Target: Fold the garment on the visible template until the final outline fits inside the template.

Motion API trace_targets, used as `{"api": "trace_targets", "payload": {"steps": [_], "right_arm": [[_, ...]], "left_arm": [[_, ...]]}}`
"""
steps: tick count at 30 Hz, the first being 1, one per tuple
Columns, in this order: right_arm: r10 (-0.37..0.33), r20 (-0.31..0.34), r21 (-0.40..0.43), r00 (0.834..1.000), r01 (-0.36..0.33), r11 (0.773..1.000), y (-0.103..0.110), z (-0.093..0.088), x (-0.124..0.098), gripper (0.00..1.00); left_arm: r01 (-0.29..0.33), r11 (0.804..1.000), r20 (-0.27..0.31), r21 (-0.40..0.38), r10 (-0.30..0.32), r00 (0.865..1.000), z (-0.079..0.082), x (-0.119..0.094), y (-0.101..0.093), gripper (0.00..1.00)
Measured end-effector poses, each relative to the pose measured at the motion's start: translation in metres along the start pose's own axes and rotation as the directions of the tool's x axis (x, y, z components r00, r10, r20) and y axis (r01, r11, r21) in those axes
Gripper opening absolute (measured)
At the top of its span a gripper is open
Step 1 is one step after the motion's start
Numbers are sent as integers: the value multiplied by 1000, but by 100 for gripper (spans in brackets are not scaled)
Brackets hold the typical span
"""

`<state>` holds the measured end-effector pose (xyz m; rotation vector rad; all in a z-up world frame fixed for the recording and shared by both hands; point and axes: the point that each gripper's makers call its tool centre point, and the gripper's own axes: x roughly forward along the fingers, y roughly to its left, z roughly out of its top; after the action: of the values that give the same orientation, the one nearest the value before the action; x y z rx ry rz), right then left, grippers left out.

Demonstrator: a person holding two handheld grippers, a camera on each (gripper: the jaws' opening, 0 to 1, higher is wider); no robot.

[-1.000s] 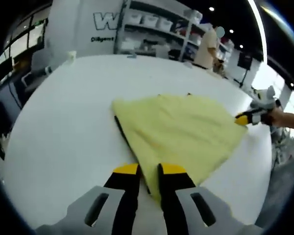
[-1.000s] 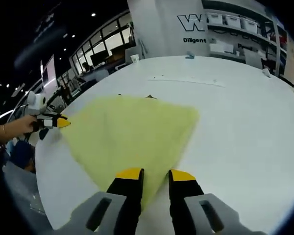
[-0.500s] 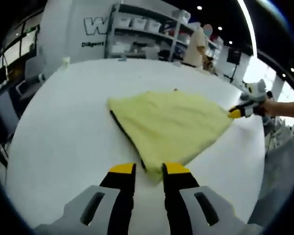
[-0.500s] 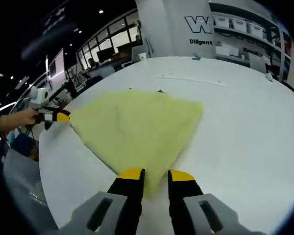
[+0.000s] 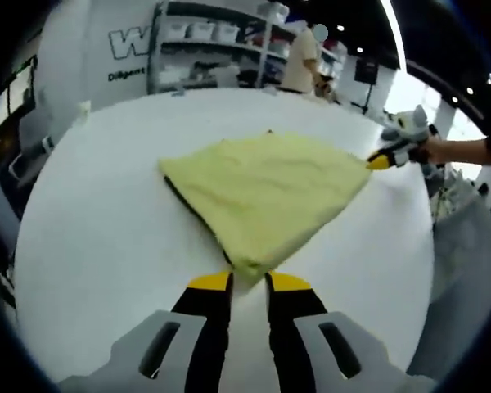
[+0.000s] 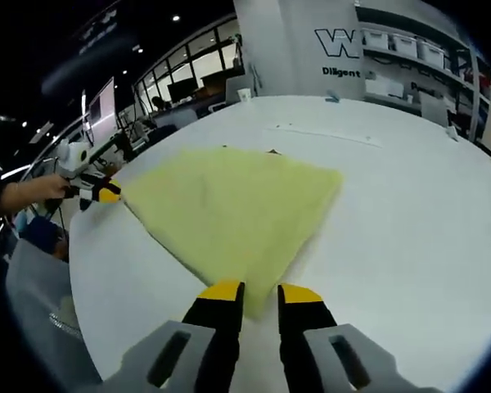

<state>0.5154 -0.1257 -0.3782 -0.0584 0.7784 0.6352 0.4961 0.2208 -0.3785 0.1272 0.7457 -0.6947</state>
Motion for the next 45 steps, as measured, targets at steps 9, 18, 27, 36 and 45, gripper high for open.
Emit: {"api": "trace_targets", "payload": {"steps": [9, 18, 27, 36, 45], "right_arm": [[11, -12, 14, 1000, -11, 1000, -1, -3, 2, 7], [4, -23, 18, 1000, -3, 1000, -1, -4, 2, 1], [4, -26, 36, 1000, -3, 999, -5, -7, -1, 0], [1, -45, 63, 999, 2, 998, 0, -7, -4, 0], [-3, -42, 138, 999, 8, 990, -1, -5, -4, 0]], "left_arm": [[34, 997, -33, 64, -32, 999, 4, 5, 2, 4], [121, 943, -124, 311, -86, 989, -1, 0, -2, 0], [60, 943, -195, 327, 5, 981, -18, -15, 17, 0], [47, 999, 49, -17, -46, 998, 12, -23, 6, 19], [41, 981, 155, -190, -11, 988, 36, -7, 0, 16]]}}
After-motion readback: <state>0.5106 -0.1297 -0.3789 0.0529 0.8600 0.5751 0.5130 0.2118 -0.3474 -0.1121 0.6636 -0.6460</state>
